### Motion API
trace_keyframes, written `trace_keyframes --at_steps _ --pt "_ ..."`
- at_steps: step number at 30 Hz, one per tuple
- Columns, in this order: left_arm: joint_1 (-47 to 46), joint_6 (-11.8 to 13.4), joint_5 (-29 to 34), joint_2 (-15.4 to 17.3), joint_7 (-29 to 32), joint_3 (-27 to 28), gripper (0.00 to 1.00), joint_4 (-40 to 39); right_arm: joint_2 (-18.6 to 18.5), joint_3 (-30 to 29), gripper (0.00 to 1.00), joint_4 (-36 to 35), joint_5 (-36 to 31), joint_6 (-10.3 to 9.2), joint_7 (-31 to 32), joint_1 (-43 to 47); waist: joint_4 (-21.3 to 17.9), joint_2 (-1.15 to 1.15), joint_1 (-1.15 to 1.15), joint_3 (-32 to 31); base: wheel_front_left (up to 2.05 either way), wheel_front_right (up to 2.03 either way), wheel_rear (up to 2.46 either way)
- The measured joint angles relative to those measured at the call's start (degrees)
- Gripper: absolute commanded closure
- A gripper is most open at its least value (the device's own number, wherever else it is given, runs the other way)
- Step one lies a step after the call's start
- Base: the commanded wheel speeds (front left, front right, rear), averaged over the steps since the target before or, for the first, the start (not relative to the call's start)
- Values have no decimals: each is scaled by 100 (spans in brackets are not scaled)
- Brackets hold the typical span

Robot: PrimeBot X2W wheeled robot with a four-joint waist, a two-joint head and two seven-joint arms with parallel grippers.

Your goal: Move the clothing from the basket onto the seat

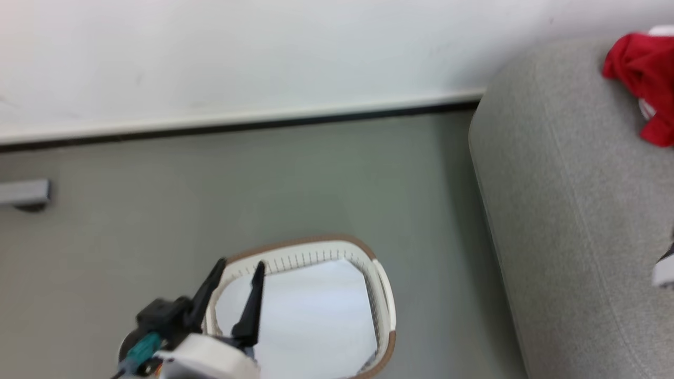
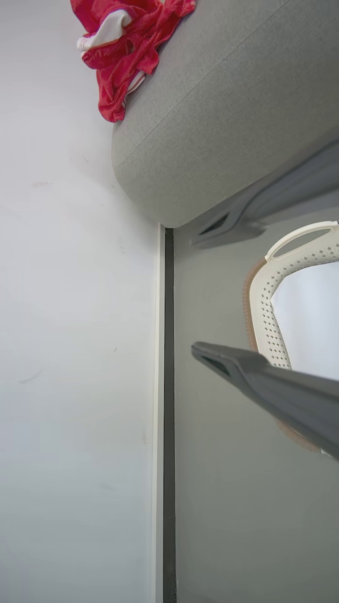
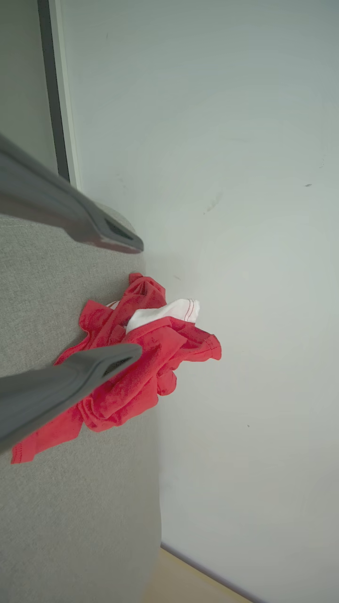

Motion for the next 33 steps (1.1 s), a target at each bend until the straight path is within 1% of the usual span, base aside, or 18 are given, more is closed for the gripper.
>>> trace_keyframes --at_steps 3,6,8,9,10,12,15,18,23,26,33 --pt "352 80 -81 -13 -119 243 0 57 311 224 0 -428 155 1 1 682 59 0 0 -372 0 0 0" --pt "655 92 -85 -13 -158 470 0 171 457 441 0 -848 136 0 0 1287 154 0 -1 -715 0 0 0" --pt "831 91 -38 -14 -175 576 0 237 567 658 0 -1102 138 0 -1 1585 230 0 -1 -915 0 0 0" --pt "831 91 -38 -14 -175 576 0 237 567 658 0 -1102 138 0 -1 1585 230 0 -1 -915 0 0 0" --pt "958 77 42 -36 -177 731 0 256 679 871 0 -1334 103 1 0 1868 309 0 -1 -1084 0 0 0" --pt "1002 76 123 -49 -183 794 0 265 704 972 0 -1436 76 1 0 2002 351 0 -1 -1158 0 0 0" --pt "1183 57 325 -188 -185 1031 0 246 750 1191 0 -1608 41 1 0 2358 461 0 0 -1356 0 0 0" --pt "1322 -1 457 -270 -187 1256 0 256 770 1324 0 -1638 55 1 0 2623 546 0 0 -1513 0 0 0" --pt "1474 -157 742 -386 -189 1469 0 375 772 1600 0 -1513 290 1 0 2814 591 0 1 -1643 0 0 0" --pt "1550 -230 860 -478 -189 1616 0 423 782 1778 0 -1354 359 1 0 2855 574 0 1 -1681 0 0 0" --pt "1607 -426 1159 -699 -189 1911 0 411 783 1914 0 -1246 476 1 0 2855 610 0 2 -1706 0 0 0"
